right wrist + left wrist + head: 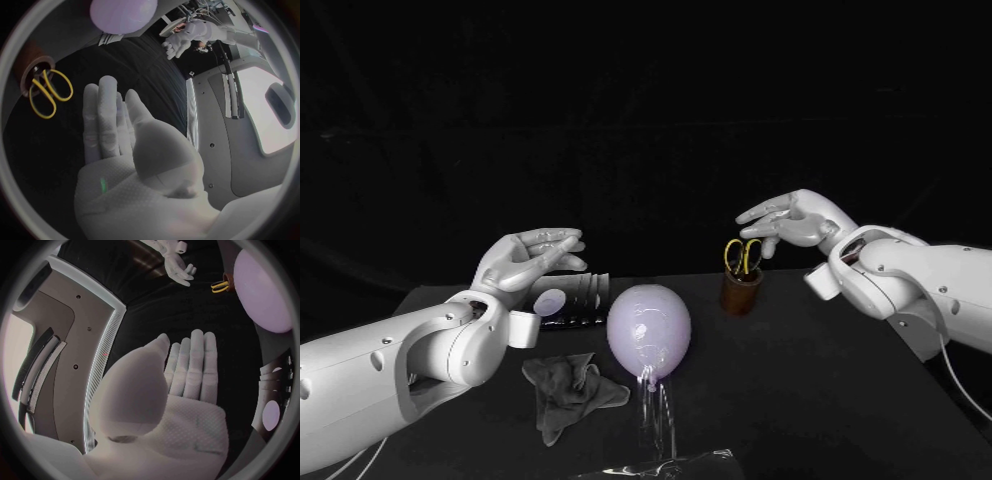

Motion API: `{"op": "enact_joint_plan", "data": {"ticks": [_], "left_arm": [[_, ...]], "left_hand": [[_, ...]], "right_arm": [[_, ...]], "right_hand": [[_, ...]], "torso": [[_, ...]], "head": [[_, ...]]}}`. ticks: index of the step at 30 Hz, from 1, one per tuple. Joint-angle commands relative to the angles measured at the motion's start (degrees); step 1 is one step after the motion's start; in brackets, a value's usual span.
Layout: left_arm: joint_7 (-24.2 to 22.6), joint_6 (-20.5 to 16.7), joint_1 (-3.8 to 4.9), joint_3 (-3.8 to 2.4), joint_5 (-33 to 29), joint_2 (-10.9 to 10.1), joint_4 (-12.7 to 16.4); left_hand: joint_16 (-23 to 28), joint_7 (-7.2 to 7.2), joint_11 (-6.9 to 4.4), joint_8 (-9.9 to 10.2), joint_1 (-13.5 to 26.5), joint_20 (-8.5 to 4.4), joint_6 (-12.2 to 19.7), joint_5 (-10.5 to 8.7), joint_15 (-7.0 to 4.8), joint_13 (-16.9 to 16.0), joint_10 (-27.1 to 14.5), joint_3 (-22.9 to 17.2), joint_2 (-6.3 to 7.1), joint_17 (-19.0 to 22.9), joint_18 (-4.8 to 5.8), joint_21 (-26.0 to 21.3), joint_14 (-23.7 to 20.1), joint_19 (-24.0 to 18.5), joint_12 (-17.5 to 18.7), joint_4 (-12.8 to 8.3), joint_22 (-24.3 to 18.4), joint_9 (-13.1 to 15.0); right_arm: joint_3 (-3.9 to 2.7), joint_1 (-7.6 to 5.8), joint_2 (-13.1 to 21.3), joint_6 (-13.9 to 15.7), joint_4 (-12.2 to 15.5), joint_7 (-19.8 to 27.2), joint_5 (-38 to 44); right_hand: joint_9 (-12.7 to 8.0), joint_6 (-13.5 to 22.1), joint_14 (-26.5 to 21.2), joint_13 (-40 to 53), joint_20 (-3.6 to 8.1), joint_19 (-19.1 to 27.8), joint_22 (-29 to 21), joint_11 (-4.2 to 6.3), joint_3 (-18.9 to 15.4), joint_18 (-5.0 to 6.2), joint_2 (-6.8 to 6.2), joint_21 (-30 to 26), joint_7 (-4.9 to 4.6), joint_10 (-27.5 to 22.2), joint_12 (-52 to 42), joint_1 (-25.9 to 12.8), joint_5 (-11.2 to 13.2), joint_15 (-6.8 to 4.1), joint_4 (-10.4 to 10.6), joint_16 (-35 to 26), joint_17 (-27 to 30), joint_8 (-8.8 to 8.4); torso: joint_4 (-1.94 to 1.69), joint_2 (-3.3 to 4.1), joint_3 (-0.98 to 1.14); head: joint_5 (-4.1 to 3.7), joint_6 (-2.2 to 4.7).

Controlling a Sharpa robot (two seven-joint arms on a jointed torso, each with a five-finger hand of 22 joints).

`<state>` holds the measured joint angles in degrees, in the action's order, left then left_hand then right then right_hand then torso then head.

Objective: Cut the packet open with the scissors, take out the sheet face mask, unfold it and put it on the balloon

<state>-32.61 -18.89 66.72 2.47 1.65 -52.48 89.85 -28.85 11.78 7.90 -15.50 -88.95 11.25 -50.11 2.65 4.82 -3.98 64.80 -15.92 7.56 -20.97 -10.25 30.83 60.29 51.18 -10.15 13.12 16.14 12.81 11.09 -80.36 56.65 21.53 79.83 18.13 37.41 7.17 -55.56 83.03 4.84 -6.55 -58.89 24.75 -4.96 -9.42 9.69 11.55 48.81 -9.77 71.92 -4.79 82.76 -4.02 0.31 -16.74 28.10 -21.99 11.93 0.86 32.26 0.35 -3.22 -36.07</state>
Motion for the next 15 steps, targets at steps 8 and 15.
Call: {"op": "enact_joint_plan", "data": {"ticks": [8, 15], "left_arm": [[-1.16, 5.08, 0.22, -0.05, -3.68, -0.46, 0.34], [-1.12, 5.25, 0.23, -0.05, -3.19, -0.28, 0.05]], "left_hand": [[-3.04, -1.0, -0.74, -0.7, 0.44, -0.11, -1.79, 0.21, -0.75, 0.05, 1.33, -1.13, 1.0, -2.71, -0.05, 2.71, 0.05, -0.6, 1.12, 0.78, 1.68, 0.76], [-3.14, -1.17, -0.83, -0.79, 1.04, 0.0, -2.19, 0.21, -0.64, 0.11, 1.96, -1.24, 1.46, -3.29, 0.1, 3.14, -1.21, -1.5, 1.67, 1.46, 2.03, 0.97]], "right_arm": [[-0.04, -2.43, 0.24, -2.8, -6.26, -8.55, 17.81], [-0.06, -3.35, -1.18, -3.3, -10.39, -10.68, 24.78]], "right_hand": [[0.36, 0.41, 3.24, -1.16, -0.22, -12.89, 29.02, -1.36, -5.84, -3.53, 0.98, 21.02, -0.8, -6.05, 1.43, -1.66, 0.76, 0.75, -0.03, 22.37, -19.66, -2.22], [1.07, 0.8, 2.75, -1.16, -1.48, -16.08, 38.79, -2.5, -10.34, -4.73, 1.21, 27.46, -1.81, -9.95, 1.32, -1.64, 1.2, 1.93, 0.24, 38.37, -34.82, -3.03]], "torso": [[0.26, 0.06, 0.21], [0.04, 0.06, 0.18]], "head": [[-1.28, -0.6], [-2.03, -0.82]]}}
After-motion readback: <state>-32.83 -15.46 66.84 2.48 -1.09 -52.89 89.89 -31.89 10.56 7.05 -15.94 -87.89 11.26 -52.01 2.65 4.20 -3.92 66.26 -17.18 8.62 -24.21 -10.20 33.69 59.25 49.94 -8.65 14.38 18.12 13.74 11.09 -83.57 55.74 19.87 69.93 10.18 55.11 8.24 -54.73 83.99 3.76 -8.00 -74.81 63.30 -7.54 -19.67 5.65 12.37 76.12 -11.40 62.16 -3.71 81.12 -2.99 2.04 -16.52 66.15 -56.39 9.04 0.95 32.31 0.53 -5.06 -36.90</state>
